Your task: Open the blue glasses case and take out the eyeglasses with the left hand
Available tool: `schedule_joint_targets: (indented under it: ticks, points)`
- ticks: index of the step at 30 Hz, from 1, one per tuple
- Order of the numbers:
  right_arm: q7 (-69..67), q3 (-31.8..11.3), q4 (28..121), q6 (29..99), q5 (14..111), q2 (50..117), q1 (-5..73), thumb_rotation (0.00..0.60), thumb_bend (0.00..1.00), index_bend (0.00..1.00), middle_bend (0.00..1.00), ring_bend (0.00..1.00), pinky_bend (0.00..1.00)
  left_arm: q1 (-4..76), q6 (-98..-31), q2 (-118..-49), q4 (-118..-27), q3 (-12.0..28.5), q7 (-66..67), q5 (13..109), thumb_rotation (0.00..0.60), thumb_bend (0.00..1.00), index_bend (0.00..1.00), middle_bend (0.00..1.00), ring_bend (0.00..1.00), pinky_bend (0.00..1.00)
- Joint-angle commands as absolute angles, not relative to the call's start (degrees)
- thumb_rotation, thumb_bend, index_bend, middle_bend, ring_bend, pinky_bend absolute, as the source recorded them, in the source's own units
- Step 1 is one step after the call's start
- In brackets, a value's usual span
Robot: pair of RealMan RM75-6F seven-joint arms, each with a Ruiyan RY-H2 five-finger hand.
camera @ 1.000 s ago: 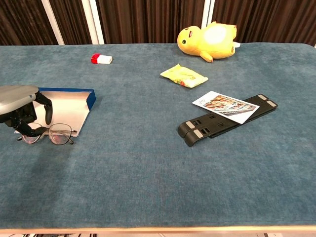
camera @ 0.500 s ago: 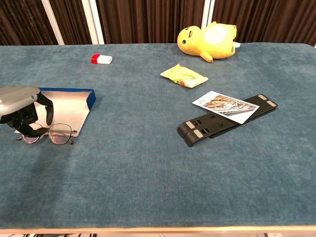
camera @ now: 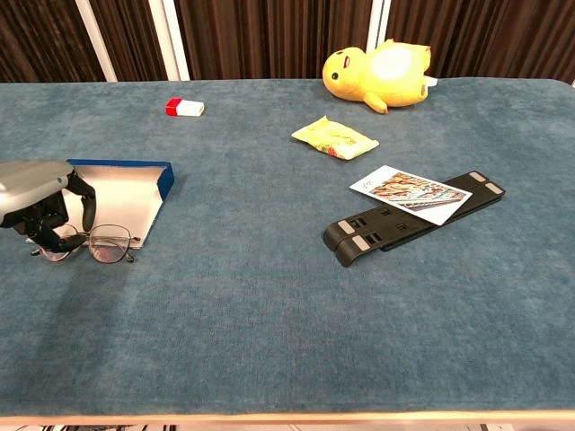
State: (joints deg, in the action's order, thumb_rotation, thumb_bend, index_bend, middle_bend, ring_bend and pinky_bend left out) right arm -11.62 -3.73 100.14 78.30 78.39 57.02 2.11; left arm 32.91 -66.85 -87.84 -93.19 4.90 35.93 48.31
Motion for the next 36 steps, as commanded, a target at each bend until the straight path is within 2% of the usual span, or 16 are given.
schedule_joint_targets:
  ticks: [1, 10, 24, 36]
  points:
    - [-11.6, -3.7, 100.1, 78.3, 78.4, 57.0, 2.1, 0.6, 0.16, 0.0, 0.0, 0.0, 0.2, 32.9, -66.7, -87.9, -93.0, 4.9, 36.0, 48.2, 0.6, 0.38, 0.56, 1.0, 0.92, 0.97]
    - [-11.6, -3.7, 100.1, 78.3, 78.4, 57.0, 2.1, 0.6, 0.16, 0.0, 0.0, 0.0, 0.2, 33.0, -66.5, -88.5, -92.7, 5.0, 36.1, 48.1, 0.6, 0.49, 0.63, 1.0, 0.93, 0.97]
    - [-11.7, -3.7, 100.1, 78.2, 78.4, 57.0, 2.1, 0.6, 0.16, 0.0, 0.0, 0.0, 0.2, 34.6, -66.8, -89.2, -96.2, 7.2, 35.8, 50.2, 0.6, 0.5, 0.63, 1.0, 0.93, 0.97]
    - [-11.8, -3.7, 100.1, 78.3, 78.3, 56.9, 2.0, 0.6, 0.16, 0.0, 0.0, 0.0, 0.2, 41.3, -65.0, -98.4, -92.8, 12.0, 40.1, 47.4, 0.6, 0.5, 0.62, 1.0, 0.93, 0.97]
